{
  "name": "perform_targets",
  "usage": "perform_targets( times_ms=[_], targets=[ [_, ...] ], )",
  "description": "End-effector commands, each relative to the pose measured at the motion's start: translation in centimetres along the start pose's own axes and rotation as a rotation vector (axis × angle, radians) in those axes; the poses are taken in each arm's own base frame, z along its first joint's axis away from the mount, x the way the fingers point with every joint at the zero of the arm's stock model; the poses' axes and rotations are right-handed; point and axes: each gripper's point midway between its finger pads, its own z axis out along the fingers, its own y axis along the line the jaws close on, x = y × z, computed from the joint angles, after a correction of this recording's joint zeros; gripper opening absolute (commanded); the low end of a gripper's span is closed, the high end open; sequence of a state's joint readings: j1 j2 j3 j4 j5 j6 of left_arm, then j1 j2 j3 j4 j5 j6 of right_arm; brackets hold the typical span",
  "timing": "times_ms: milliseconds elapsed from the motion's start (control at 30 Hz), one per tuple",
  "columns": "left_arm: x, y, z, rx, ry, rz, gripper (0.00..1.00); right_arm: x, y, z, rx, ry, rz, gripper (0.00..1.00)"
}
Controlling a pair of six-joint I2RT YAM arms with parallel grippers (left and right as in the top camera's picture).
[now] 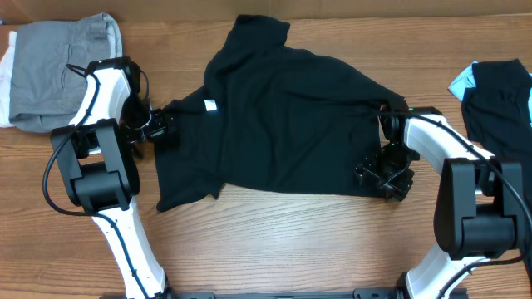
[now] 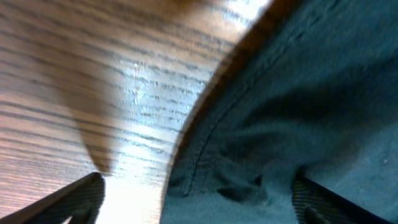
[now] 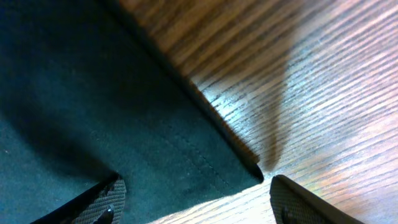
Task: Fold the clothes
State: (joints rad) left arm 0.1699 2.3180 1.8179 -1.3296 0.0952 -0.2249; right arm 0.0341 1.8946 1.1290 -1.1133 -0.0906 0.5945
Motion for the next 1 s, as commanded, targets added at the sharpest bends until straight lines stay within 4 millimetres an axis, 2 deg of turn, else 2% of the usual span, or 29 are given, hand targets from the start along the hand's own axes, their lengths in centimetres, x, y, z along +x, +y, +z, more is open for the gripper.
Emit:
perform_targets(
  times_ms=[0, 133, 200, 267, 367, 500, 533, 600, 667, 700, 733, 900, 967],
  targets=[
    [0.8, -0.7, 0.3, 0.028, 0.035, 0.027, 0.93, -0.3, -0.7, 1.0, 0.027, -0.024, 0.036, 0.42],
    [1.0, -0.7, 0.3, 0.026, 0.043, 0.039, 0.93, -0.3, -1.0, 1.8, 0.022, -0.027, 0.078, 0.38],
    [1.2, -0.6, 0.3, 0.025, 0.05, 0.048, 0.92, -0.2, -1.5, 2.0, 0.029, -0.015, 0.12, 0.04],
    [1.3, -0.6, 0.3, 0.024, 0.054, 0.047, 0.9, -0.1, -2.0, 1.8, 0.034, -0.005, 0.147, 0.04],
    [1.6, -0.5, 0.3, 0.022, 0.065, 0.046, 0.79, 0.2, -3.3, 1.0, 0.05, 0.003, 0.18, 0.04],
    [1.9, -0.5, 0.3, 0.019, 0.081, 0.044, 0.52, 0.8, -6.0, -1.6, 0.074, -0.017, 0.235, 0.04],
    [2.1, -0.4, 0.3, 0.018, 0.087, 0.043, 0.48, 1.1, -6.7, -2.4, 0.074, -0.026, 0.247, 0.04],
    [2.3, -0.4, 0.3, 0.016, 0.098, 0.042, 0.47, 1.9, -7.9, -4.3, 0.063, -0.052, 0.264, 0.04],
    [2.4, -0.3, 0.2, 0.015, 0.102, 0.042, 0.34, 2.7, -8.7, -5.8, 0.043, -0.079, 0.278, 0.04],
    [2.4, -0.4, 0.2, 0.016, 0.101, 0.042, 0.33, 3.3, -9.3, -7.1, 0.017, -0.115, 0.291, 0.04],
    [2.4, -0.4, 0.2, 0.019, 0.101, 0.043, 0.33, 3.5, -9.7, -7.6, 0.011, -0.133, 0.295, 0.04],
    [2.6, -3.2, -0.8, 0.157, 0.091, 0.139, 0.28, 4.2, -10.7, -9.2, -0.013, -0.192, 0.328, 0.04],
    [2.4, -4.2, -1.6, 0.181, 0.057, 0.179, 0.29, 4.1, -10.9, -9.3, -0.019, -0.196, 0.34, 0.13]
  ],
)
